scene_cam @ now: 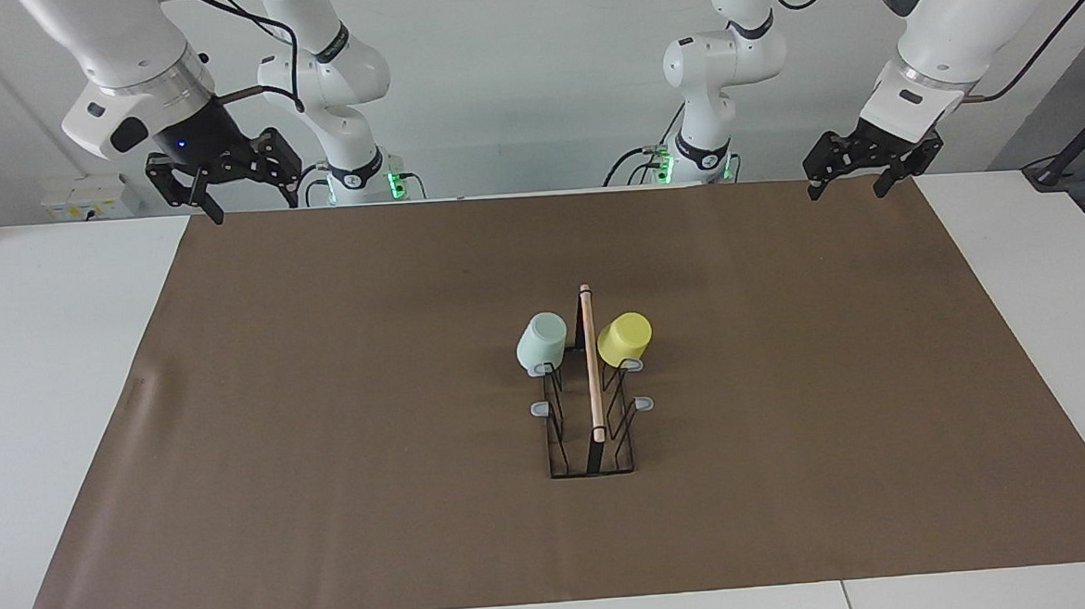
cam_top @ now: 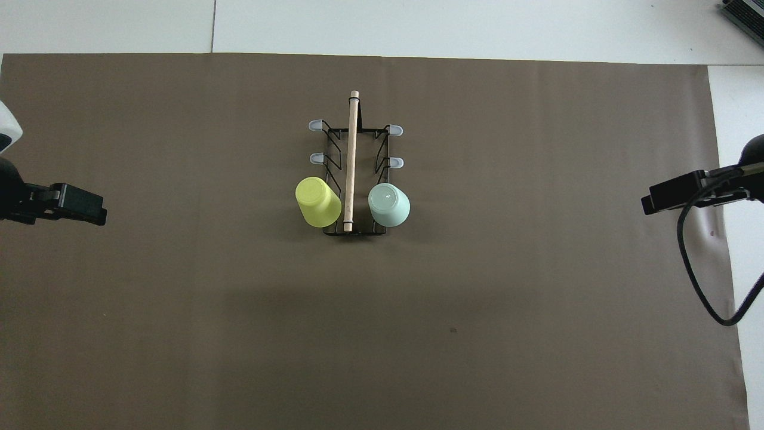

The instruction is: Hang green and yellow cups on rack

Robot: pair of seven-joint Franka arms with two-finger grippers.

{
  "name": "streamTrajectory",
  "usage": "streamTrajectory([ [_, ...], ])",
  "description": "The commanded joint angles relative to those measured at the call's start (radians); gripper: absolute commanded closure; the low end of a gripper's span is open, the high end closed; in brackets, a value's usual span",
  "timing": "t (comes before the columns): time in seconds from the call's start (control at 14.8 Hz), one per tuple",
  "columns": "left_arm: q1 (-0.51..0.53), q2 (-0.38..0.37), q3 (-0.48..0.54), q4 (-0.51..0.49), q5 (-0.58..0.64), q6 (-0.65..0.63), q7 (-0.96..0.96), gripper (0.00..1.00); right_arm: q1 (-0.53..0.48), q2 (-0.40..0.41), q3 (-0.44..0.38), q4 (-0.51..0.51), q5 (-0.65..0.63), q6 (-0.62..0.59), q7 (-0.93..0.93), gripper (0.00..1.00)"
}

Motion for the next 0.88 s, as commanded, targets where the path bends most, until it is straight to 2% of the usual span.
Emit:
streamTrajectory([
  [0.0, 0.012, -0.032, -0.006, -0.031, 0.003, -0.002, 0.010, 0.00, -0.012, -0.010, 0.017, -0.003, -0.002, 0.005, 0.013, 0.00],
  [0.81, 0.012, -0.032, -0.006, -0.031, 0.003, -0.002, 0.010, 0.00, -0.029, -0.009, 0.020, -0.002, -0.014, 0.009, 0.024, 0.00],
])
